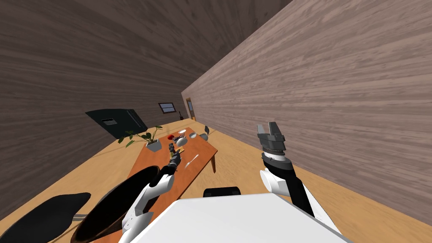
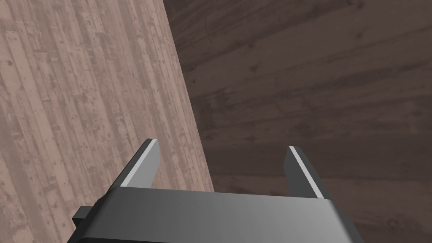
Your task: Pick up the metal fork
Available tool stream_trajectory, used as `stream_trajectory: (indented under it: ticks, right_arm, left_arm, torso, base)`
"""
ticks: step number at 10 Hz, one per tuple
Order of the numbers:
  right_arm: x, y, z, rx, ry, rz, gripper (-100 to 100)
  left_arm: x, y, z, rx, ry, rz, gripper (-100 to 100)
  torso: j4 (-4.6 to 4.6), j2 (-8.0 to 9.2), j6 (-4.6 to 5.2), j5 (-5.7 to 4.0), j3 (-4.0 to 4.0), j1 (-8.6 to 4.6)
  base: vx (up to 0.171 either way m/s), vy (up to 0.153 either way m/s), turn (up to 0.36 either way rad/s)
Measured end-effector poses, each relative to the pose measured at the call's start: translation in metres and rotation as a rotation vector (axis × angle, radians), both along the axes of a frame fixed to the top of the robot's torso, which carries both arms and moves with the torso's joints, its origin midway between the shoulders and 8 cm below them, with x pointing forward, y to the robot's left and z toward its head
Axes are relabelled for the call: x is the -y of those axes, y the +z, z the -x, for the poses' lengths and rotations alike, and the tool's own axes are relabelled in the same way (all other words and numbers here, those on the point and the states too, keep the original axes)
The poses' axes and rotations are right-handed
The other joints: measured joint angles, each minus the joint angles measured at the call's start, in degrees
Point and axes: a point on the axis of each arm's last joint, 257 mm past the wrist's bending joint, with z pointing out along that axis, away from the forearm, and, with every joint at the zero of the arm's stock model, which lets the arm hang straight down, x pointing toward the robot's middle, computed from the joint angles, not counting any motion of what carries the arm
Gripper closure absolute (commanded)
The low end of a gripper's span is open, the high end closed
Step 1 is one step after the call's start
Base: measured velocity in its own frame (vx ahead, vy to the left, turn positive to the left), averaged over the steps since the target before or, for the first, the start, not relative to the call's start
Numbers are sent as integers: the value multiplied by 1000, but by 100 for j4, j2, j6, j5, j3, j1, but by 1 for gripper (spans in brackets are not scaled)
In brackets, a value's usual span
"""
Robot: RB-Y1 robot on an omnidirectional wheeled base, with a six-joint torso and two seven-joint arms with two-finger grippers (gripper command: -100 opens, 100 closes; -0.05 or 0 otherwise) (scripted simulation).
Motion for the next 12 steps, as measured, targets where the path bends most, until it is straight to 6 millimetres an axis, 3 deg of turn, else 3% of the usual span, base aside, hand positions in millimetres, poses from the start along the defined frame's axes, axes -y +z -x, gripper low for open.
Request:
stream_trajectory:
  ticks: [5, 6, 12]
  right_arm:
    - [0, 0, 0, 0, 0, 0, 0]
    - [0, 0, 0, 0, 0, 0, 0]
    - [0, 0, 0, 0, 0, 0, 0]
  left_arm:
    - [-27, -49, 17, -161, 59, 50, -100]
    - [-31, -66, 23, -204, 76, 65, -100]
    - [-61, -116, 57, -397, 158, 138, -100]
  torso:
    - [1, 6, -3, -1, 3, 1]
    - [1, 7, 0, 0, 3, -2]
    - [1, 5, -1, 0, 3, 1]
  base:
    - [44, -37, -66]
    - [38, -32, -37]
    - [54, -35, -73]
